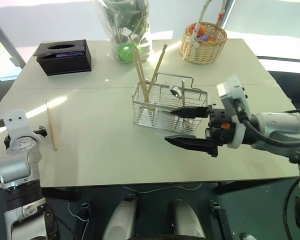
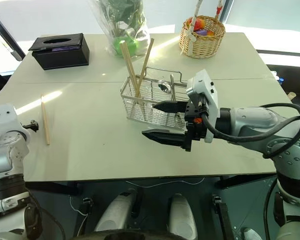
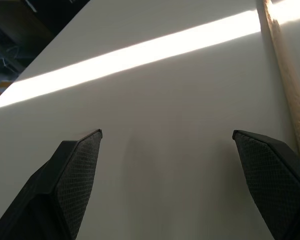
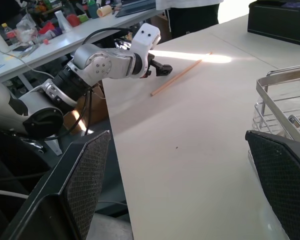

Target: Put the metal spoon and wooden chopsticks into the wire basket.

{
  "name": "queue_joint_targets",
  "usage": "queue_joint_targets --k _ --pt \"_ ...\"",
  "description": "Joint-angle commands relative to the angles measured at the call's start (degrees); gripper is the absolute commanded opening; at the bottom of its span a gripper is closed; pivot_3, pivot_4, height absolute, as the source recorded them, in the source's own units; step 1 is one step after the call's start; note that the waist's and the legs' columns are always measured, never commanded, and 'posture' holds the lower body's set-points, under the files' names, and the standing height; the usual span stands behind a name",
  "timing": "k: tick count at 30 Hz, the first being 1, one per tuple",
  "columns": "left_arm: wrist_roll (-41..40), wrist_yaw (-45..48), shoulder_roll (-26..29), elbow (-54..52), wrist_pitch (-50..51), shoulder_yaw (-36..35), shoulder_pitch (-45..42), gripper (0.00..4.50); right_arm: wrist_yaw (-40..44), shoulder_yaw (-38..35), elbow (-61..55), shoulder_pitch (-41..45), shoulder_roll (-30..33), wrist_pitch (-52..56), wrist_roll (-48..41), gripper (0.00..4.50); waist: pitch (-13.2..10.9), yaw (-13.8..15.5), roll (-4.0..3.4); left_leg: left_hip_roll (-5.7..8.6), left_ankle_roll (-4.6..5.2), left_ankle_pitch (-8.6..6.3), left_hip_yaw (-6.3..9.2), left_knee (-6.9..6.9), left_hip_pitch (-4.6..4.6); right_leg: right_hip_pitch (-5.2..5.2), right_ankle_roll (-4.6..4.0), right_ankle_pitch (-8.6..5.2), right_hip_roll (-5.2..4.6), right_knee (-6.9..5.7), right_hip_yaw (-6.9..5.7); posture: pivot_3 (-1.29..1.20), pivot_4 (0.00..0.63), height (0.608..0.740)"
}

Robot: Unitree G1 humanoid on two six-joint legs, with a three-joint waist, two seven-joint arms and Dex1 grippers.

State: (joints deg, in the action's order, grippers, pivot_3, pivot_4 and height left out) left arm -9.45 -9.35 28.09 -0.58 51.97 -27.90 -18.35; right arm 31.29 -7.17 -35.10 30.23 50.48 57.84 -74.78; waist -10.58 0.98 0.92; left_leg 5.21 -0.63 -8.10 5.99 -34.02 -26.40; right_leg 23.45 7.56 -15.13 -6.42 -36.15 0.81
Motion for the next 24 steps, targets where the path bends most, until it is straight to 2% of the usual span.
queue_joint_targets --k 1,10,18,24 --pt "0.5 1.6 0.8 -3.0 -3.6 -0.4 0.2 4.42 0.6 -0.6 -0.4 1.2 0.0 -1.0 -0.1 4.5 0.0 -0.2 0.0 0.0 0.0 0.0 0.0 0.0 0.0 -0.01 0.0 0.0 0.0 0.0 0.01 0.0 0.15 0.74" --pt "4.5 -3.3 1.4 -6.8 -1.3 -2.2 -1.4 4.42 0.9 -1.3 -0.6 -0.5 0.7 -1.1 1.5 4.5 0.0 -0.2 0.0 -0.01 0.0 0.0 -0.03 0.02 -0.01 0.02 0.0 0.0 0.0 0.0 0.05 0.0 0.15 0.74" --pt "2.8 -0.5 -4.4 -4.6 -5.6 1.6 -4.2 4.42 1.2 -1.4 -0.3 -0.5 0.6 -1.1 2.5 4.5 0.0 -0.1 0.02 0.01 0.0 0.0 -0.05 0.01 -0.01 -0.03 0.01 0.0 -0.02 0.02 0.02 0.0 0.15 0.74" --pt "3.9 -2.6 -8.2 -3.3 0.3 2.8 -3.7 4.42 0.8 -2.0 -0.6 -0.6 0.9 -0.9 2.3 4.5 0.0 -0.2 0.02 0.0 0.02 0.01 -0.08 0.01 0.0 -0.03 0.16 0.09 -0.01 0.02 0.04 0.0 0.15 0.74"
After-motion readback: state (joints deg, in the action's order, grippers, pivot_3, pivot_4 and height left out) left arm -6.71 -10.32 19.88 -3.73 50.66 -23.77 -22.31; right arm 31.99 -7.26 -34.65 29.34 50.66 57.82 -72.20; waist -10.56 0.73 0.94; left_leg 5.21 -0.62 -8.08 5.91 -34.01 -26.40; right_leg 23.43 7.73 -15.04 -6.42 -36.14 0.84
